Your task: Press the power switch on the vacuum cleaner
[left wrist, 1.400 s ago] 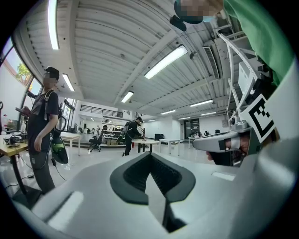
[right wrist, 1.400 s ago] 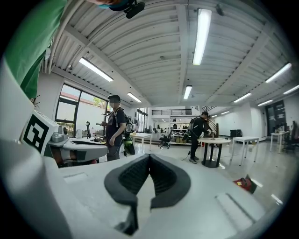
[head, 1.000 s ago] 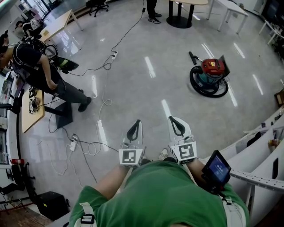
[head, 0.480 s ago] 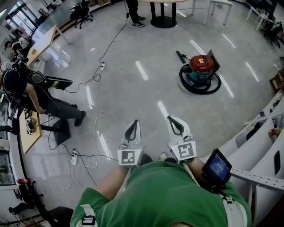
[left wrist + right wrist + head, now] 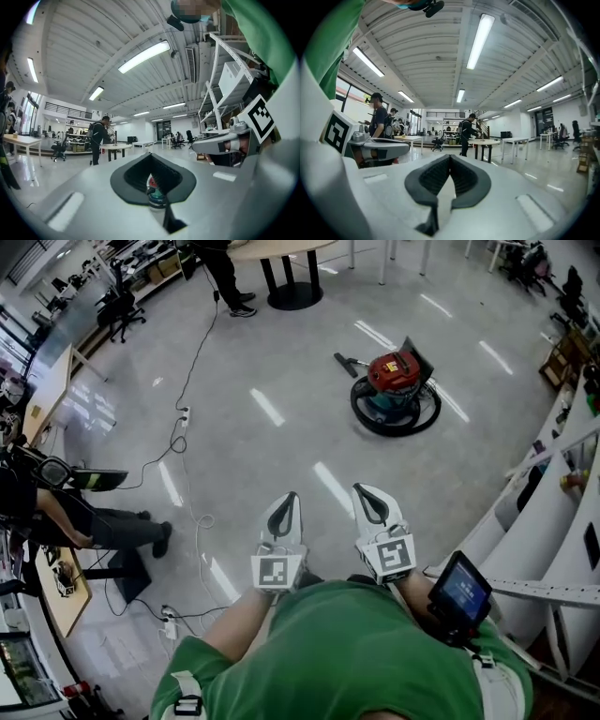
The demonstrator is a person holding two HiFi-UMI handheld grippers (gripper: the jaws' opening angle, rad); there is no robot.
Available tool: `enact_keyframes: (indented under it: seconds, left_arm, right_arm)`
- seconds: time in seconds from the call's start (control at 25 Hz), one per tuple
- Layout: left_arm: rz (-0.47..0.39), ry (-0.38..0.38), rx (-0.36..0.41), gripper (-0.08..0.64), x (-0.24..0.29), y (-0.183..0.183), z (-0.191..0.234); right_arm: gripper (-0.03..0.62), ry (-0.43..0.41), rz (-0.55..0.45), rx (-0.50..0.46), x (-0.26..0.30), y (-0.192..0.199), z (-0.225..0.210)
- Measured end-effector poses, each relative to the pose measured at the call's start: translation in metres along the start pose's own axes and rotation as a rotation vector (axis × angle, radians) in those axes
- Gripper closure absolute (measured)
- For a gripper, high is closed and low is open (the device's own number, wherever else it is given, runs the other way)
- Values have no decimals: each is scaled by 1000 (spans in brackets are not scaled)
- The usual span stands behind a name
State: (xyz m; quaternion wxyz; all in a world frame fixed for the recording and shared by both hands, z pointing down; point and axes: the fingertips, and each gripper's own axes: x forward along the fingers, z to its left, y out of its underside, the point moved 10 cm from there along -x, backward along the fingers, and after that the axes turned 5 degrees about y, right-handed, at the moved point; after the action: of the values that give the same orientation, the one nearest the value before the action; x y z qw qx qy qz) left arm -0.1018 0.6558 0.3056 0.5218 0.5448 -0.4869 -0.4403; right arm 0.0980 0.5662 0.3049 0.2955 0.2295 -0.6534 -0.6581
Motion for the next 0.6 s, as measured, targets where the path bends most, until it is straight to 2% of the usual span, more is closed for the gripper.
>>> enact_keyframes:
  seconds: [0.24, 0.6]
  left_arm:
    - [-15, 126, -47, 554, 32, -4, 65]
    - [-42, 274, -90, 554, 64, 6, 138]
  right_arm:
    - [589, 130, 12, 1, 45, -18, 22]
    - [589, 262, 28, -3, 100, -20, 58]
